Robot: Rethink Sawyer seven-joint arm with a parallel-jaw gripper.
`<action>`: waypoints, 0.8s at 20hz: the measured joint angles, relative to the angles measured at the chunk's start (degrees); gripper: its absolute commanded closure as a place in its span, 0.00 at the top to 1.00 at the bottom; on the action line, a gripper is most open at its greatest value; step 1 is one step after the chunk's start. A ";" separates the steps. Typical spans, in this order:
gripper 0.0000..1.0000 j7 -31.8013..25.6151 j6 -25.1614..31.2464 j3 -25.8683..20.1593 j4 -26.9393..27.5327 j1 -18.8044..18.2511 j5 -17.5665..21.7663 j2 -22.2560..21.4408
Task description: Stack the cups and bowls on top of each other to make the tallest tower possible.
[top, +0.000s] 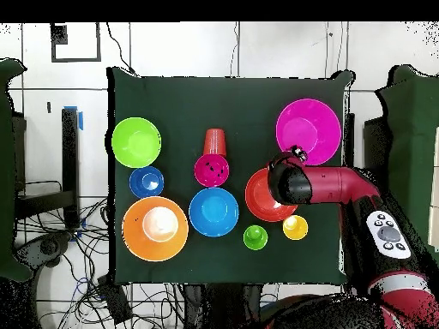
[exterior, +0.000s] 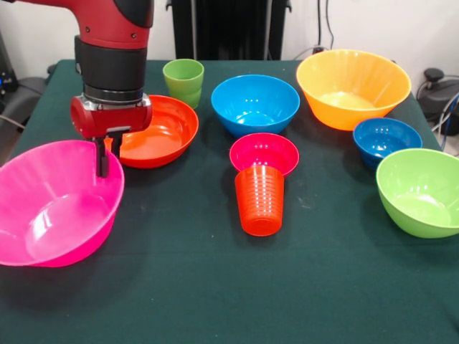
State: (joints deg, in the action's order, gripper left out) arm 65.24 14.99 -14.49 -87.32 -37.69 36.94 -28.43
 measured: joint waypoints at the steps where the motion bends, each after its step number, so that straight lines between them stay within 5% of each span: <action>1: 0.00 0.00 0.00 -0.05 -0.06 0.00 0.00 -0.18; 16: 0.00 0.01 -3.74 -5.61 -2.22 -2.51 1.91 -3.38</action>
State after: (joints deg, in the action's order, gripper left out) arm 65.26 11.25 -20.11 -89.54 -40.19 38.85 -31.81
